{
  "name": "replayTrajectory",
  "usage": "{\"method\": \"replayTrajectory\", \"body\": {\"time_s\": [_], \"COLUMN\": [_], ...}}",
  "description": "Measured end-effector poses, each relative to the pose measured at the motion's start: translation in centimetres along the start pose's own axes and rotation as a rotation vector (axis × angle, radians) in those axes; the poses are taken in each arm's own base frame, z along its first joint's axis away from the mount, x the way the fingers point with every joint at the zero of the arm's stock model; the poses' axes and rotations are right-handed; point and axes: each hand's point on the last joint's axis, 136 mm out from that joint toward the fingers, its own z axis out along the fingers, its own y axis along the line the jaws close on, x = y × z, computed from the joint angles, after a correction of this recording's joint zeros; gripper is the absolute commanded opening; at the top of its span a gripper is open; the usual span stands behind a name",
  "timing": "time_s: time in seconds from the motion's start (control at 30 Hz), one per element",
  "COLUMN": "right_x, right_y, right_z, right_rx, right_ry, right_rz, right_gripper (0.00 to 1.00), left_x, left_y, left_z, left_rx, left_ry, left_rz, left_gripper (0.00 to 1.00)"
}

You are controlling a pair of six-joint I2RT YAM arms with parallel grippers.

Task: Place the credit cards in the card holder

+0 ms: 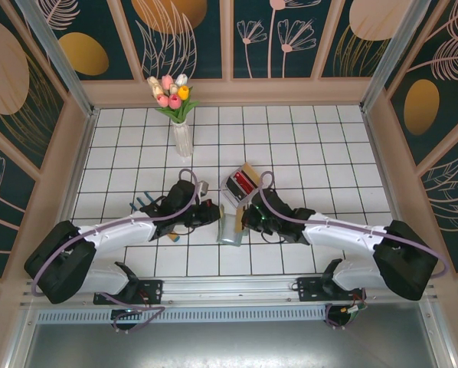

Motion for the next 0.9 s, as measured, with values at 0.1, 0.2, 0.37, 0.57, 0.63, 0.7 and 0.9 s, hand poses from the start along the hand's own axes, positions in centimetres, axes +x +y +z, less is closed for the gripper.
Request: {"method": "replayTrajectory", "body": {"time_s": [0.1, 0.2, 0.37, 0.57, 0.63, 0.7, 0.9], "right_x": [-0.4, -0.8, -0.8, -0.5, -0.1, 0.1, 0.4], "right_y": [-0.1, -0.2, -1.5, -2.0, -2.6, -3.1, -2.9], "right_z": [-0.8, -1.5, -1.9, -1.6, -1.0, -0.6, -0.1], "right_rx": [0.001, 0.003, 0.051, 0.072, 0.097, 0.119, 0.109], "right_ry": [-0.025, -0.05, -0.066, -0.049, -0.033, -0.022, -0.007], "right_rz": [0.0, 0.002, 0.006, -0.003, -0.004, -0.005, -0.006], "right_gripper": [0.0, 0.0, 0.0, 0.0, 0.0, 0.0, 0.0], "left_x": [0.0, -0.1, -0.2, -0.1, -0.2, -0.2, -0.3], "left_y": [0.0, 0.0, 0.2, 0.4, 0.5, 0.5, 0.9], "left_z": [0.0, 0.0, 0.2, 0.3, 0.3, 0.3, 0.3], "left_rx": [0.016, 0.031, 0.049, 0.072, 0.071, 0.067, 0.048], "left_ry": [-0.013, -0.023, -0.041, -0.056, -0.06, -0.064, -0.071], "left_rz": [-0.025, -0.052, -0.1, -0.143, -0.147, -0.148, -0.144], "left_gripper": [0.0, 0.0, 0.0, 0.0, 0.0, 0.0, 0.0]}}
